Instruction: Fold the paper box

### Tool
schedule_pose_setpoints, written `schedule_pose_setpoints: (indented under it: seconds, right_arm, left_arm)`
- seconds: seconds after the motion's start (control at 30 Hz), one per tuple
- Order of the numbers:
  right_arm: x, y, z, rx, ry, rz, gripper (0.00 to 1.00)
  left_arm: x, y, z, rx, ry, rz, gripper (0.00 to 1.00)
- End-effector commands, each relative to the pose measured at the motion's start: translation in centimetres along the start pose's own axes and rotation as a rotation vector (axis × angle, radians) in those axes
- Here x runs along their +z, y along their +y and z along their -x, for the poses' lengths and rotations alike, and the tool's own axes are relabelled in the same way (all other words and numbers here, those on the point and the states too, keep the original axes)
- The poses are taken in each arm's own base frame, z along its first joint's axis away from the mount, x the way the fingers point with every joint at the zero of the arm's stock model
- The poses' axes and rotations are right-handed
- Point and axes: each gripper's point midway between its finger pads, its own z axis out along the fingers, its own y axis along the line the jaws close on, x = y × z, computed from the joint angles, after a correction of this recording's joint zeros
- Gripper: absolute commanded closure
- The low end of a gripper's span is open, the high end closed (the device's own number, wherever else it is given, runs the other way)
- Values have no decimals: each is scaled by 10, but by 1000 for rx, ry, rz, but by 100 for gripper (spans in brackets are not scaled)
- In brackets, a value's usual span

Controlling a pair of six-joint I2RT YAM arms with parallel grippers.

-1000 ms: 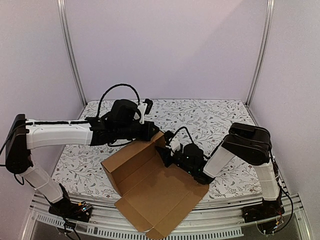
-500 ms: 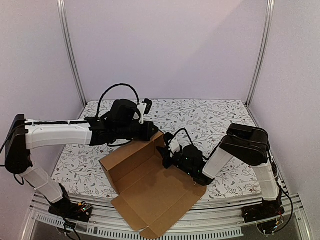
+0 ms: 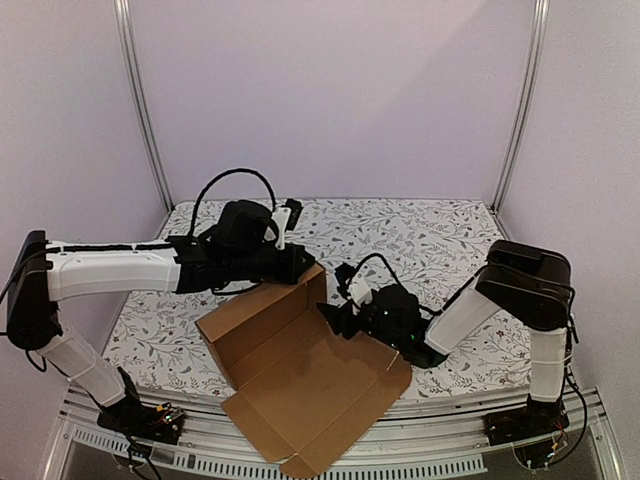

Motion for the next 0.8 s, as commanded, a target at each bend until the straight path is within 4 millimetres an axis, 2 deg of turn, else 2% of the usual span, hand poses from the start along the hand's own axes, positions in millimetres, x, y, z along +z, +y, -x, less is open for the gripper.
schedule_pose_setpoints:
  seconds: [0.0, 0.03, 0.13, 0.17, 0.27, 0.3, 0.33, 0.37, 0.4, 0.5, 0.6, 0.67, 0.77]
  right_arm:
    - [-26, 0, 8, -39, 100, 8, 35]
    - [-35, 0, 15, -35, 111, 12, 33]
    - [-57, 0, 9, -43, 235, 28, 24]
    - [-67, 0, 20, -41, 244, 32, 21]
    - [-93, -1, 22, -30, 335, 40, 11]
    - [-104, -1, 31, -23, 346, 44, 3]
    - [-114, -3, 37, -15, 361, 40, 1]
    - [-124, -6, 34, -3, 399, 26, 1]
    - [-135, -11, 41, 9, 411, 6, 1]
    - [-167, -23, 46, 71, 492, -49, 1]
    - [-193, -35, 37, 162, 577, -137, 1]
    - [-206, -31, 30, 217, 623, -124, 1]
    - [-216, -22, 16, 336, 663, -95, 1]
  left_arm:
    - [-4, 26, -51, 27, 156, 102, 100]
    - [-5, 26, -50, 31, 153, 105, 100]
    - [-9, 27, -48, 39, 146, 107, 100]
    - [-10, 27, -47, 42, 146, 108, 100]
    - [-12, 27, -48, 49, 148, 109, 100]
    - [-13, 27, -47, 52, 147, 112, 100]
    - [-14, 28, -47, 55, 145, 115, 100]
    - [-15, 29, -46, 56, 145, 121, 100]
    - [-16, 30, -45, 56, 141, 128, 100]
    - [-19, 37, -45, 50, 136, 165, 100]
    - [-22, 48, -46, 15, 124, 221, 100]
    - [-23, 54, -48, -19, 115, 248, 100]
    - [-24, 60, -50, -76, 101, 277, 100]
